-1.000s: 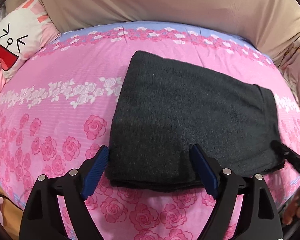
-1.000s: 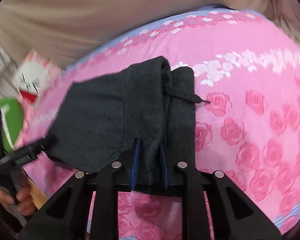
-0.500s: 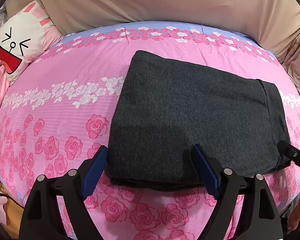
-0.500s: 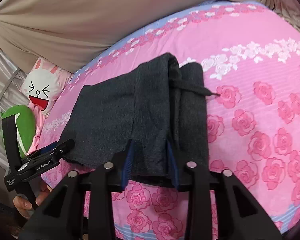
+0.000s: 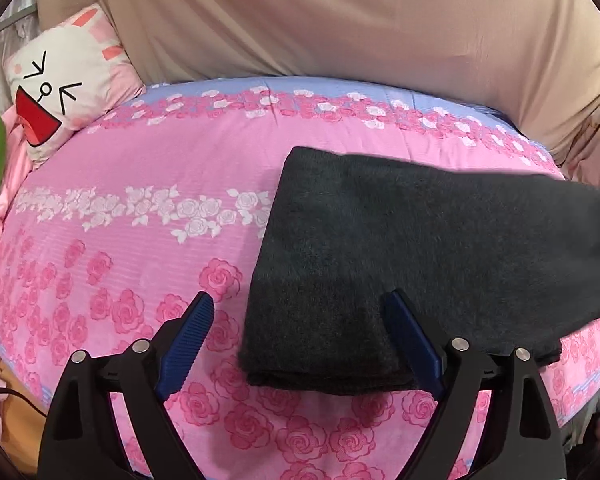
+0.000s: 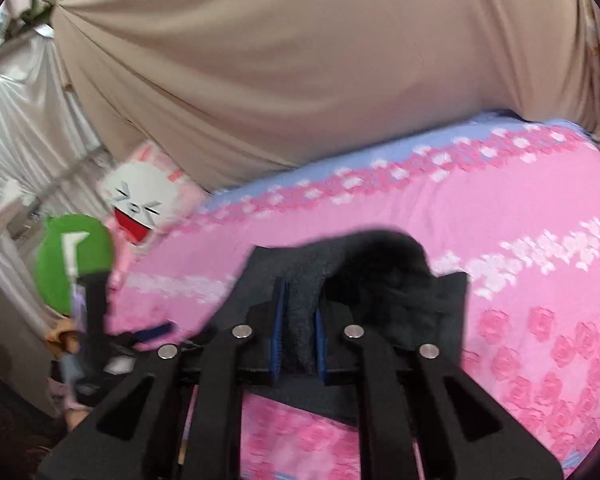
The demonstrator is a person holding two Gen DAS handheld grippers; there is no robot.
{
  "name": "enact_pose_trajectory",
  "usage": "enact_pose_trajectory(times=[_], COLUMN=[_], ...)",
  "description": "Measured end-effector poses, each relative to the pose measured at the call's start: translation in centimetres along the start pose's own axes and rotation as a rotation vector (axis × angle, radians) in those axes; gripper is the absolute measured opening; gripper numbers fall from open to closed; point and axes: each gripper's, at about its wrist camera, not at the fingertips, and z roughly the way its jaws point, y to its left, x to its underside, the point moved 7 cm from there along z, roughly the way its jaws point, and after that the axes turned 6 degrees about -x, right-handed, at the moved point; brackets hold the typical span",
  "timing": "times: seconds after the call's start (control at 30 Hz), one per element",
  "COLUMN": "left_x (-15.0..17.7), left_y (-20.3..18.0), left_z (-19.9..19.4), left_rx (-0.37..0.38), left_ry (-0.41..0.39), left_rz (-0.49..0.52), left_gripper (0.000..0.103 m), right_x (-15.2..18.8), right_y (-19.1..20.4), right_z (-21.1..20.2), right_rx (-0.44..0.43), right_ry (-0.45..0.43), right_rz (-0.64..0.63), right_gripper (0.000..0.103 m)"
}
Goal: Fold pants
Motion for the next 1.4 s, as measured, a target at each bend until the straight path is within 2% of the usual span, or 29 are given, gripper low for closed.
enact_pose_trajectory(times=[0.03, 0.07, 0.13, 0.17, 0.23, 0.33, 0.47, 0.53, 0.57, 0.6, 0.67, 0.7, 0.73, 0.77, 0.8, 0.87, 0.9, 0.93, 0.97, 1.0, 1.03, 1.1, 1.17, 1.2, 1.27, 1.33, 1.4], left_x=[0.1, 0.2, 0.6, 0.8, 1.2, 2.0, 2.1, 2.0, 2.0, 1.9, 1.9, 1.9, 1.9, 1.8, 1.7, 1.4, 1.4, 1.3, 1.2, 1.2, 1.1, 0.5, -0.2, -0.4, -0.8, -0.8, -0.6], left_y=[-0.1, -0.2, -0.4, -0.5, -0.5, -0.6, -0.6, -0.6, -0.6, -0.5, -0.2, 0.0, 0.3, 0.5, 0.7, 1.0, 1.2, 1.4, 1.9, 2.4, 3.0, 4.7, 6.5, 7.1, 8.7, 9.6, 10.4], left_z=[0.1, 0.5, 1.1, 1.4, 2.0, 3.1, 3.2, 3.2, 3.3, 3.6, 4.4, 4.7, 4.9, 5.1, 5.3, 5.6, 5.6, 5.5, 5.2, 4.9, 4.4, 3.1, 1.9, 1.5, 1.1, 1.0, 1.1], left_rx=[0.002, 0.003, -0.001, -0.008, -0.018, -0.014, -0.008, -0.01, -0.009, -0.021, -0.073, -0.093, -0.094, -0.085, -0.081, -0.069, -0.052, -0.025, 0.013, 0.023, 0.031, 0.045, 0.047, 0.038, 0.006, -0.014, -0.024], left_ry=[0.005, 0.017, 0.04, 0.05, 0.067, 0.096, 0.097, 0.095, 0.088, 0.077, 0.058, 0.049, 0.043, 0.048, 0.053, 0.059, 0.067, 0.076, 0.088, 0.093, 0.099, 0.083, 0.048, 0.037, 0.02, 0.009, 0.017], left_rz=[0.002, 0.008, 0.018, 0.027, 0.032, 0.037, 0.027, 0.036, 0.045, 0.052, 0.079, 0.088, 0.085, 0.077, 0.066, 0.042, 0.03, 0.018, -0.005, -0.015, -0.03, -0.07, -0.105, -0.115, -0.134, -0.146, -0.155], left_gripper=[0.086, 0.086, 0.086, 0.086, 0.086, 0.086, 0.086, 0.087, 0.088, 0.088, 0.092, 0.093, 0.096, 0.097, 0.097, 0.097, 0.097, 0.097, 0.097, 0.096, 0.095, 0.095, 0.095, 0.095, 0.095, 0.095, 0.095], right_x=[2.0, 4.1, 5.0, 4.9, 4.0, 1.6, -2.2, -3.3, -3.3, -3.1, -3.6, -4.2, -5.2, -5.9, -6.7, -6.4, -5.3, -3.9, -3.2, -2.7, -2.6, -3.0, -3.5, -3.6, -3.2, -3.0, -2.9], right_y=[-2.5, -4.6, -5.8, -5.7, -5.5, -5.3, -6.5, -7.3, -7.5, -7.5, -6.1, -5.1, -3.2, -1.9, -1.4, -3.0, -4.8, -6.5, -7.4, -7.8, -7.5, -5.3, -1.1, 0.9, 5.7, 9.0, 10.6], right_z=[2.1, 3.8, 2.9, 2.3, 1.2, 1.3, 4.0, 6.8, 8.5, 10.4, 10.6, 9.9, 8.6, 7.6, 6.8, 7.5, 8.7, 9.4, 9.2, 7.7, 6.6, 4.0, 3.2, 3.7, 6.4, 10.3, 14.8], right_rx=[0.074, 0.088, -0.01, -0.011, 0.032, 0.005, -0.017, -0.012, 0.003, 0.003, 0.014, 0.017, -0.028, -0.07, -0.056, 0.074, 0.163, 0.212, 0.221, 0.223, 0.224, 0.21, 0.117, 0.072, -0.04, -0.077, -0.061], right_ry=[0.078, 0.148, 0.091, 0.088, 0.059, 0.057, 0.062, 0.103, 0.135, 0.178, 0.169, 0.148, 0.102, 0.062, 0.023, 0.031, 0.087, 0.144, 0.143, 0.09, 0.062, -0.019, -0.038, -0.023, 0.067, 0.135, 0.212], right_rz=[0.031, 0.097, 0.219, 0.228, 0.197, 0.174, 0.172, 0.179, 0.176, 0.161, 0.123, 0.089, 0.054, 0.052, 0.045, 0.009, -0.002, 0.025, 0.064, 0.115, 0.12, 0.094, 0.025, -0.018, -0.1, -0.152, -0.182], right_gripper=[0.012, 0.013, 0.015, 0.017, 0.021, 0.024, 0.058, 0.059, 0.056, 0.039, 0.03, 0.015, 0.003, 0.004, 0.004, 0.007, 0.012, 0.014, 0.023, 0.032, 0.033, 0.033, 0.03, 0.021, 0.004, 0.004, 0.005])
